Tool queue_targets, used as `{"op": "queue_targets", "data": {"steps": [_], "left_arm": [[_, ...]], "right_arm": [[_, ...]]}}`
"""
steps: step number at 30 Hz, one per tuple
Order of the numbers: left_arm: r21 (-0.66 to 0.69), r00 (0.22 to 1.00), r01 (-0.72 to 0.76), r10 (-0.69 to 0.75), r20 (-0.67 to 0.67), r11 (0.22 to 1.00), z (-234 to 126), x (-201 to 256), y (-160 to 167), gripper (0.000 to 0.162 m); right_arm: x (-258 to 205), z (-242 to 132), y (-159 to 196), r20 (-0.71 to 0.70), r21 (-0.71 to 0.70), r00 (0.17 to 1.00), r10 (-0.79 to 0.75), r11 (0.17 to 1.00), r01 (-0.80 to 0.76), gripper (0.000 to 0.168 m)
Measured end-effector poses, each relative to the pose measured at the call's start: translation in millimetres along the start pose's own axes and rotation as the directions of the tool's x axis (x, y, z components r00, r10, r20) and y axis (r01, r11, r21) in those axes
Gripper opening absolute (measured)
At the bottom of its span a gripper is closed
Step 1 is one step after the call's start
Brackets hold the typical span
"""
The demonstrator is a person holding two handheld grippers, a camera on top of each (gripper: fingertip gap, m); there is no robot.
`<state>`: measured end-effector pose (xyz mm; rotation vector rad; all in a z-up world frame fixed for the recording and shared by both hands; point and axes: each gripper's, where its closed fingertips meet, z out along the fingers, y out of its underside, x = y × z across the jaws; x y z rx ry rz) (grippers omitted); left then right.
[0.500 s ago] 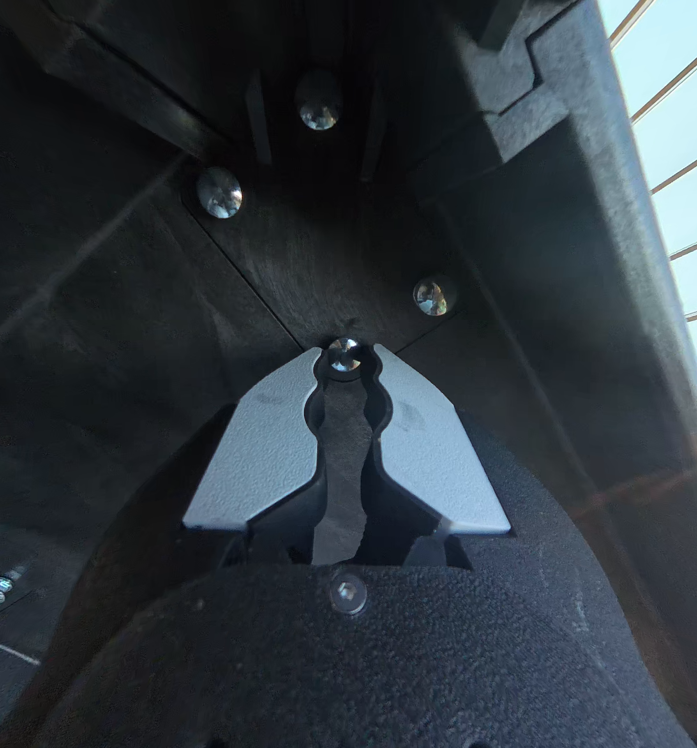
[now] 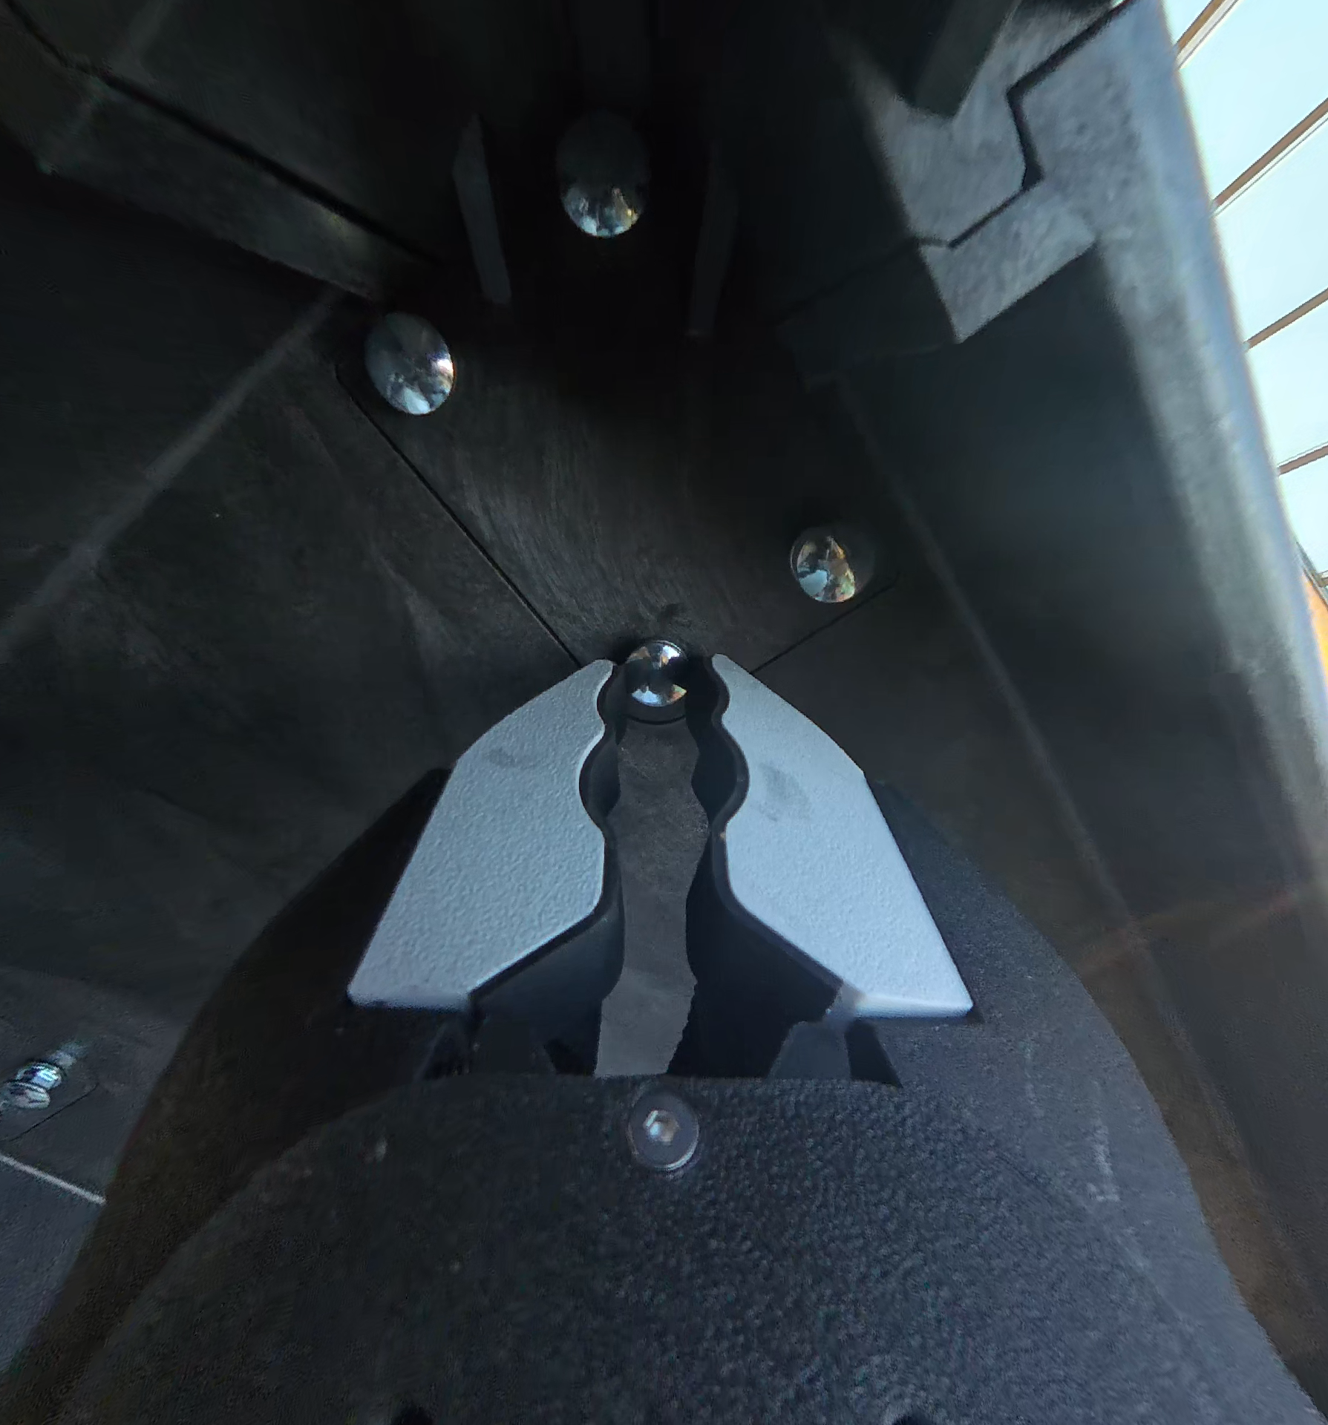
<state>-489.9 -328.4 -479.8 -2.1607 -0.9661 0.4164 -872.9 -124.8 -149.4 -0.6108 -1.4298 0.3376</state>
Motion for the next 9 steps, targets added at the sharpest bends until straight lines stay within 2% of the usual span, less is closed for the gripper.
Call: {"op": "queue_targets", "data": {"steps": [9], "left_arm": [[0.007,1.0,-0.008,0.008,0.002,1.0,0.3,0.1,0.3,0.045]], "right_arm": [[1.2,-2.7,0.9,-0.011,-0.052,1.0,0.007,0.999,-0.007,0.015]]}}
